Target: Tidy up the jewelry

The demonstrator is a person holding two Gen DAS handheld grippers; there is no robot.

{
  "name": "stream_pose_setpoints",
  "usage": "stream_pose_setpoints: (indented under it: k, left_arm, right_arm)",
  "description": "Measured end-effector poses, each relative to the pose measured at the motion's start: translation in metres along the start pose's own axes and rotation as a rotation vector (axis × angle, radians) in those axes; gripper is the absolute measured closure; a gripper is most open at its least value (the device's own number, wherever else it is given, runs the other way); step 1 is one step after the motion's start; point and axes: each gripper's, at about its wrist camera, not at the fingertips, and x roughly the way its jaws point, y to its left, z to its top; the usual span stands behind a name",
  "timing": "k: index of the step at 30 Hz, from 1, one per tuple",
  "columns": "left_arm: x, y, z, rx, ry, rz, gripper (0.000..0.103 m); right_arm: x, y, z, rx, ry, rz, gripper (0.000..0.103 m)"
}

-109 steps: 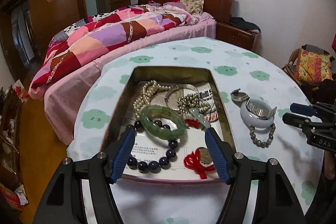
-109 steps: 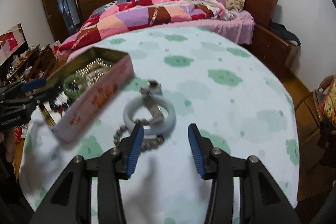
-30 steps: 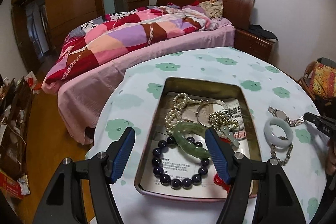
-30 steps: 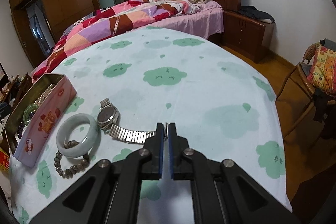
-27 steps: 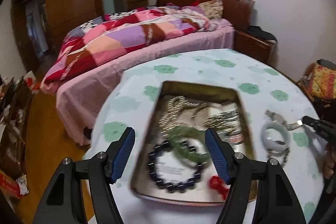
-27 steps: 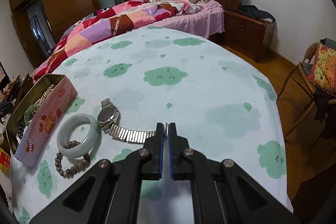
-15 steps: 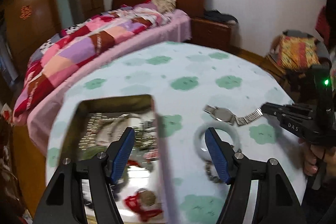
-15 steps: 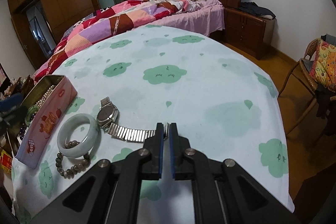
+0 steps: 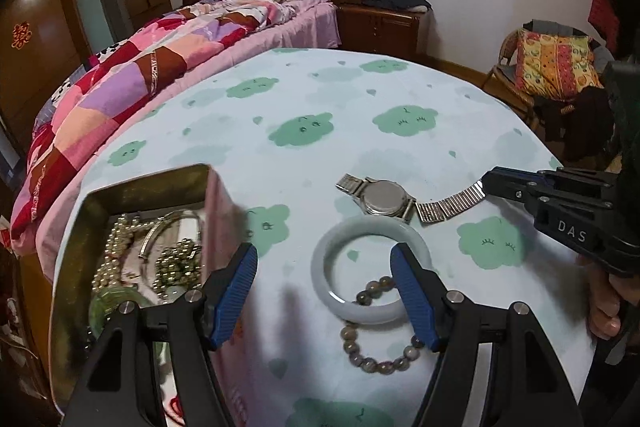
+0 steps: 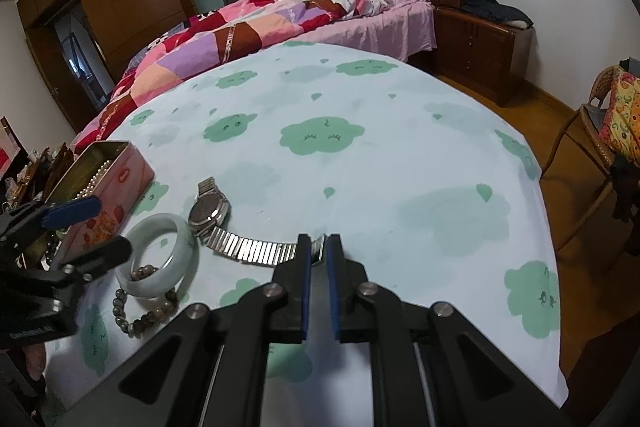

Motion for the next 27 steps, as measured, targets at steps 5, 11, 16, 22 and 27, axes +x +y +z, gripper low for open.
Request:
stream_pose_setpoints:
  k: [5, 11, 16, 22, 27]
  left_arm:
    - [0.015, -0.003, -0.001, 0.016, 0.043, -0.014, 0.038]
    - [0.021, -0.003, 0.000, 0.019, 0.059, 0.008, 0.054]
    - [0.018, 0.007, 0.000, 0.011, 0.055, 0.004, 0.095]
    - [0.009, 0.010, -0.002, -0.007, 0.029, -0.032, 0.096]
    - [-0.017, 0.016, 0.002, -0.022, -0.040, -0.051, 0.096]
  right_arm:
    - [0.000, 0.000, 0.000, -0.004, 0.004, 0.009, 0.089]
    - [0.001, 0.000, -0.001, -0.003, 0.016, 0.040, 0.066]
    - [-0.008, -0.006, -0.002, 0.037, -0.029, 0.041, 0.061]
    - [-0.020, -0.009, -0.003, 0.069, -0.103, 0.007, 0.051]
    - [-0.018, 0.013, 0.000, -0.029, -0.080, -0.029, 0.051]
